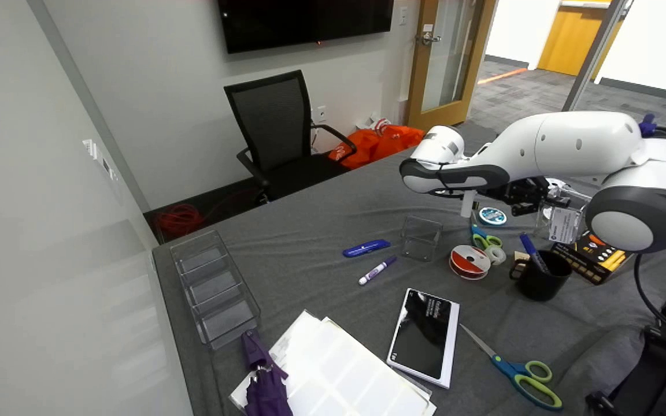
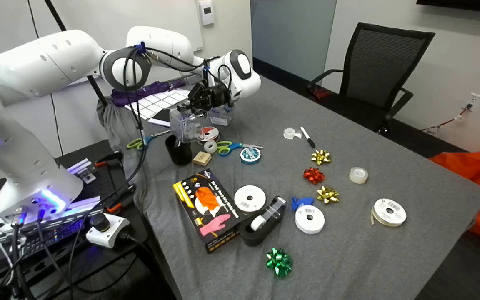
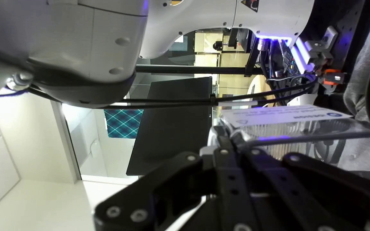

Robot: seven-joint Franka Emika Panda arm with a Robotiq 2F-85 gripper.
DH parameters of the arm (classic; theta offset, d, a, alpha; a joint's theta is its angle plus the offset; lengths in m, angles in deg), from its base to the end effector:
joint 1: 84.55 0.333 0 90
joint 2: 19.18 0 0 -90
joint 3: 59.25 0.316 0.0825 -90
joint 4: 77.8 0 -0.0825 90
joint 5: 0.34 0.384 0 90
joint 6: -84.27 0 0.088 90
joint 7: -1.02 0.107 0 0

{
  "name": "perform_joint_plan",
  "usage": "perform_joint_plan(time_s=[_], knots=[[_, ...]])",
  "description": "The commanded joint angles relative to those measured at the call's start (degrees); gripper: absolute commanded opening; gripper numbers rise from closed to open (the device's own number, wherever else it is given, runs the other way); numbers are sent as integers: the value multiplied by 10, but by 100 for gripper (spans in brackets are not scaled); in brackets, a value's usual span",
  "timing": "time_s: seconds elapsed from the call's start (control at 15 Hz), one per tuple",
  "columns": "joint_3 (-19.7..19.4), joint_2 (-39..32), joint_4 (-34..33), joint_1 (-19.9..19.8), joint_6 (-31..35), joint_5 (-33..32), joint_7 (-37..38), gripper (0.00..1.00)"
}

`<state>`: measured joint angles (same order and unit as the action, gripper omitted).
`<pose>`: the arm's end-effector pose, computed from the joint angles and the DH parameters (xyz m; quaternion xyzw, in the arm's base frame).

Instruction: Pour the contents in the clear container on the right onto the table.

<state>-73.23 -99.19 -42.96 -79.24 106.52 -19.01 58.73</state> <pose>0.6048 -0.0526 0.1606 0.5197 -0.4327 -0.4872 0.5526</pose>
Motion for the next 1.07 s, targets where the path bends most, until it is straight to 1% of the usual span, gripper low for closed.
perform_joint_plan(time_s=[0.0, 0.2, 0.33, 0.4, 0.73, 0.8, 0.87, 1.0], knots=[[-1, 58, 7, -25, 49, -50, -60, 1], [-9, 56, 8, -18, 50, -60, -48, 1], [-9, 43, 1, -16, 54, -49, -35, 1], [0, 0, 0, 0, 0, 0, 0, 4], [0, 0, 0, 0, 0, 0, 0, 4], [0, 0, 0, 0, 0, 0, 0, 1], [2, 5, -13, -7, 16, -5, -6, 1], [9, 25, -40, -23, 39, 24, -6, 1]])
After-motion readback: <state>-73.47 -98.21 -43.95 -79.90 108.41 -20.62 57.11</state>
